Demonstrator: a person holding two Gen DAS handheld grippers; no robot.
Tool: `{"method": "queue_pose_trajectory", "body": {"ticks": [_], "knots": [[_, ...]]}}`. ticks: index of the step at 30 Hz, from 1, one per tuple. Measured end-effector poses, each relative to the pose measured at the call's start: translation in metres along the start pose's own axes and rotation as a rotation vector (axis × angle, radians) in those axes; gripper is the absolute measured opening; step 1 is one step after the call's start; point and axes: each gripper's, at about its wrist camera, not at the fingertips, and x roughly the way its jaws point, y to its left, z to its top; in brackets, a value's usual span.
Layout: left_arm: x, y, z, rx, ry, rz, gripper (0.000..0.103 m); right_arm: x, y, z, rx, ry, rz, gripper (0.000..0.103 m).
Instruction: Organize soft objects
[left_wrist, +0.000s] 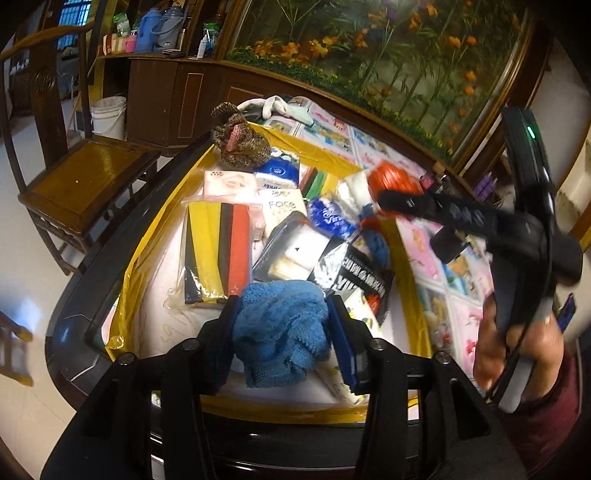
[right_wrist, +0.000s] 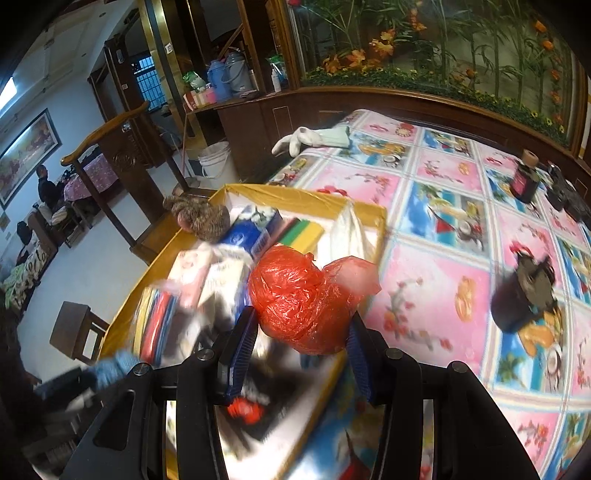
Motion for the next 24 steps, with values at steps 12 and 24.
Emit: {"method": "queue_pose_trajectory", "body": {"ticks": [12, 24], "knots": [[-0.013, 0.003, 0.006, 0.018, -0.077, 0.055, 0.07, 0.021, -0.011, 0.011, 0.029, -0.03, -0.006, 0.079], [-0.094, -0.054, -0.001, 0.128, -0.543, 0.292, 0.087, -0.053, -0.043, -0.048, 0.072, -0.163, -0.037, 0.086]]}}
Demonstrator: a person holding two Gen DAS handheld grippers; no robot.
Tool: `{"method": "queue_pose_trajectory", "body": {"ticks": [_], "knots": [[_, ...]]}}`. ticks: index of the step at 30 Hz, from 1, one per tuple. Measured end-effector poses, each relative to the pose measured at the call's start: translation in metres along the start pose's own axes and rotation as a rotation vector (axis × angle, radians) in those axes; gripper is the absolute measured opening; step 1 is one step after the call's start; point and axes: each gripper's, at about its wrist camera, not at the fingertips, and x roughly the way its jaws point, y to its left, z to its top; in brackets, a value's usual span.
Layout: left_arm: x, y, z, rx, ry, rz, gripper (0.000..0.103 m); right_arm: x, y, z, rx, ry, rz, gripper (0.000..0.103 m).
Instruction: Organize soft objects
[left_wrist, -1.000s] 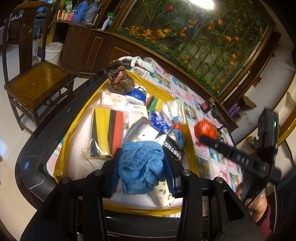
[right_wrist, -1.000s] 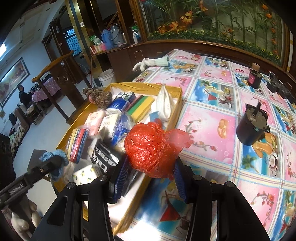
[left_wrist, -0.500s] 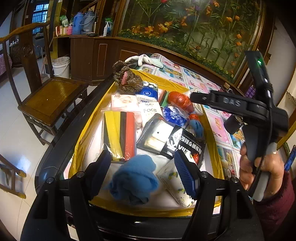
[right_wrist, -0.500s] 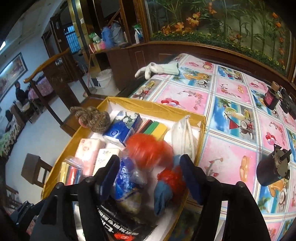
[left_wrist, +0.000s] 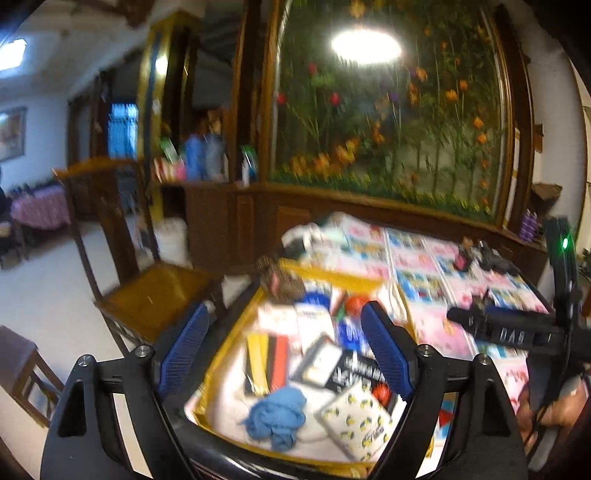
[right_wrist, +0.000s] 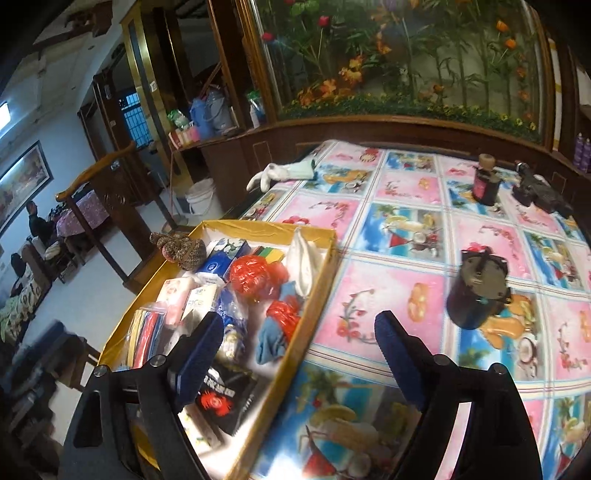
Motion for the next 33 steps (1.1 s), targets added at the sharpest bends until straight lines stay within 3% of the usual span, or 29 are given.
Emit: {"method": "queue_pose_trajectory", "body": {"ticks": [2, 4, 8, 10, 13, 18, 24, 33], "knots": [[-0.018, -0.007, 0.005, 0.003, -0.084, 0.014, 0.101, -0.013, -0.001, -0.008, -0.005, -0.025, -0.008, 0.086], [-0.022, -0.013, 0.008, -0.011, -0.113, -0.019, 0.103, -0.025, -0.003, -0.016, -0.004, -0.05, -0.011, 0.087], [0.007, -0.027, 0.017, -0.044, 0.06, -0.126, 0.103, -0.049, -0.007, -0.032, -0.014, -0.108, -0.033, 0.094], [0.013, -0.031, 0.018, -0.078, 0.087, -0.13, 0.103, -0.058, -0.008, -0.041, -0.031, -0.118, -0.049, 0.095], [0.011, -0.041, 0.017, -0.065, 0.08, -0.105, 0.103, -0.066, -0.007, -0.054, -0.068, -0.129, -0.088, 0.095], [0.015, -0.051, 0.006, -0.083, 0.148, -0.099, 0.103, -0.072, -0.005, -0.07, -0.092, -0.132, -0.105, 0.096], [0.009, -0.064, -0.004, 0.006, 0.135, 0.071, 0.103, -0.067, 0.008, -0.08, -0.15, -0.12, -0.111, 0.096], [0.02, -0.056, -0.013, 0.027, 0.179, 0.124, 0.103, -0.058, 0.029, -0.082, -0.226, -0.107, -0.133, 0.097]]}}
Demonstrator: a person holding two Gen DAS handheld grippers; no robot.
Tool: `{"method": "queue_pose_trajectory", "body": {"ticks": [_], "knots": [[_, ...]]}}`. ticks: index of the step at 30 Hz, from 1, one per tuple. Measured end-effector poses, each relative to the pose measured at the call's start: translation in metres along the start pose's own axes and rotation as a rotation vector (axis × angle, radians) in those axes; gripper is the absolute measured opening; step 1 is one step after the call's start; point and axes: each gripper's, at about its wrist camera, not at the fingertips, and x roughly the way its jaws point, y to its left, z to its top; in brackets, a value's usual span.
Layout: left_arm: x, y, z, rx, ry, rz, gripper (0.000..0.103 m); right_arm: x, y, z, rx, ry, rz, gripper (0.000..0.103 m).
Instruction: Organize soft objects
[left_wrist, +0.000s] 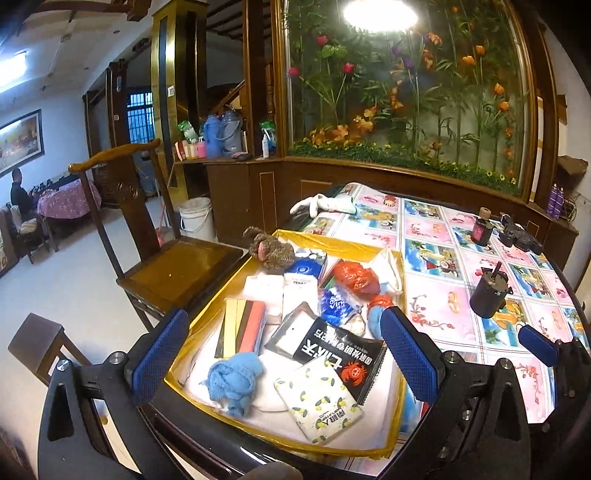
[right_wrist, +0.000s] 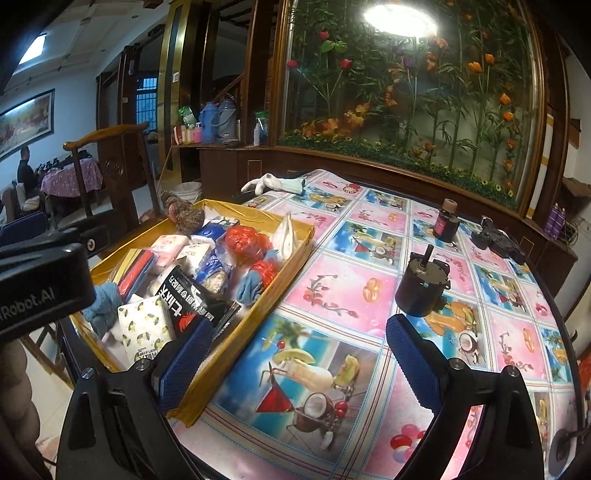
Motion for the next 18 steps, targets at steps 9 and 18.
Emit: {"method": "queue_pose_trajectory", "body": {"ticks": [9, 18], "knots": [[0.014, 0.008, -0.002, -0.012, 0.052, 0.016, 0.103, 0.011, 0.013, 0.0, -0.039, 0.03, 0.001, 0.097], [0.022, 0.012, -0.005, -0.021, 0.084, 0.022, 0.103, 0.019, 0.019, -0.001, -0.058, 0.052, 0.003, 0.097]]}}
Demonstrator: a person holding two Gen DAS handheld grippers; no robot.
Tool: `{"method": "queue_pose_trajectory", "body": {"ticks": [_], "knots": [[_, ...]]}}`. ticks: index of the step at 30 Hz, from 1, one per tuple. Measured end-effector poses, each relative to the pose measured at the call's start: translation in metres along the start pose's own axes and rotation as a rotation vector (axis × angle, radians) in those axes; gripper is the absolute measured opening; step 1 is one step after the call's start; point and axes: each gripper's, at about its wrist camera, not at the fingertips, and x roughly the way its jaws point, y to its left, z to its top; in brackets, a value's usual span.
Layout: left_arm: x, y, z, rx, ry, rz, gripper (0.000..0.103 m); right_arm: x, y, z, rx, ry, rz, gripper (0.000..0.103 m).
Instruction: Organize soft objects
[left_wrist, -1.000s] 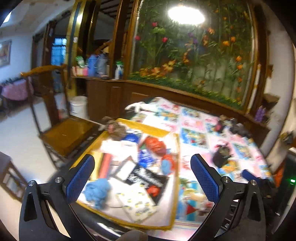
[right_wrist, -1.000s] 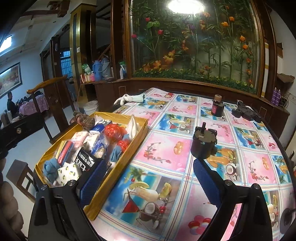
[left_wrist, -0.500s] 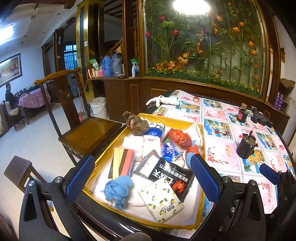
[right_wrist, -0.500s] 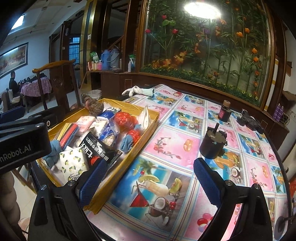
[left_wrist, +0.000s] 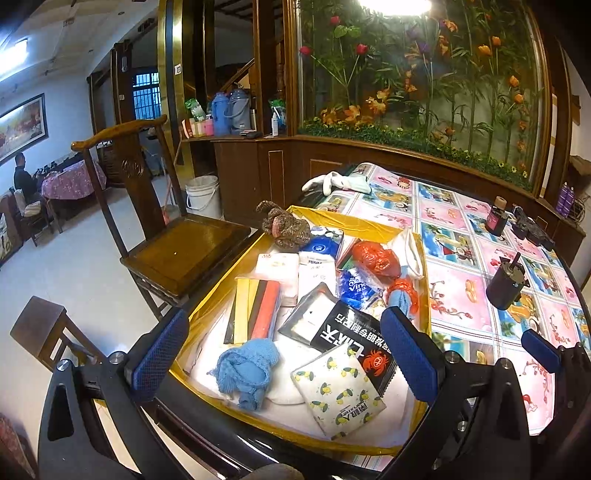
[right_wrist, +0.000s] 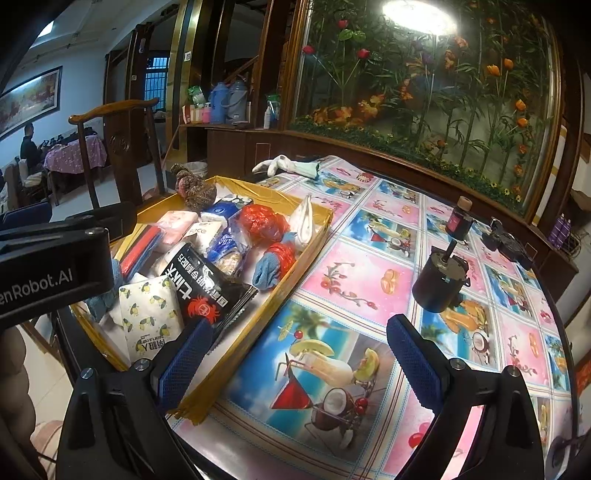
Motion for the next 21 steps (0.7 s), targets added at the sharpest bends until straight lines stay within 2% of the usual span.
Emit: {"method": "queue_pose_trajectory", "body": {"ticks": [13, 21], "knots": [[0.005, 0.0011, -0.0017, -0.003, 0.017, 0.001, 0.103, 0.0033, 0.0034, 0.0001, -0.01, 0.01, 0.002, 0.097], [0.0053, -0.0024, -0.0046, 0.011, 0.043, -0.026, 0.103, 0.0073, 0.0013, -0.0026, -0.002, 0.022, 0.01, 0.097]]}}
